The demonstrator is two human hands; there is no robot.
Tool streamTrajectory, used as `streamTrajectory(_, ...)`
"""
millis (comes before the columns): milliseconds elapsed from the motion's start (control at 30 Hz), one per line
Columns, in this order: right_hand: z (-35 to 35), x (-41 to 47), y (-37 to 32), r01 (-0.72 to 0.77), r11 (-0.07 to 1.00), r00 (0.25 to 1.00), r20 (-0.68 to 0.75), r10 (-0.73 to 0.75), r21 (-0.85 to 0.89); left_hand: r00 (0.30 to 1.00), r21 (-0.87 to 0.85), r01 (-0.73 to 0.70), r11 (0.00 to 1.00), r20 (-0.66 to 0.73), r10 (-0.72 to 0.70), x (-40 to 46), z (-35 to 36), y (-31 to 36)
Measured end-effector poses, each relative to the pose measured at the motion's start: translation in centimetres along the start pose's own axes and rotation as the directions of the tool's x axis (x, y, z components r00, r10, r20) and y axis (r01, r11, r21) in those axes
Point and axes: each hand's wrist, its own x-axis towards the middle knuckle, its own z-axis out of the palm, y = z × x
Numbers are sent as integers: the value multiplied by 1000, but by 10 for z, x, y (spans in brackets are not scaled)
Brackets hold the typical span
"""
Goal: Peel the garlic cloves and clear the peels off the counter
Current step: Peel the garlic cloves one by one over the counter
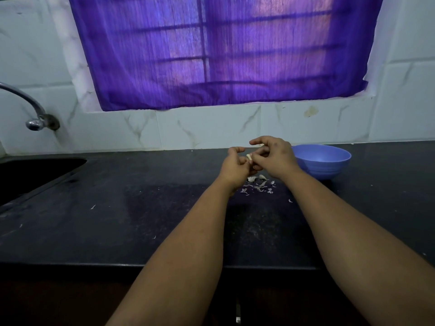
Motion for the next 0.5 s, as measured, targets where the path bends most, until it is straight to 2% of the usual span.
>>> streamTrajectory(133,1,0,-1,62,995,998,-21,-64,-74,999,55,-19,998,-32,21,-1,-1,1)
streamTrajectory(500,2,2,5,15,998,1000,-21,-16,-63,998,46,-9,999,-68,12,0,-1,2)
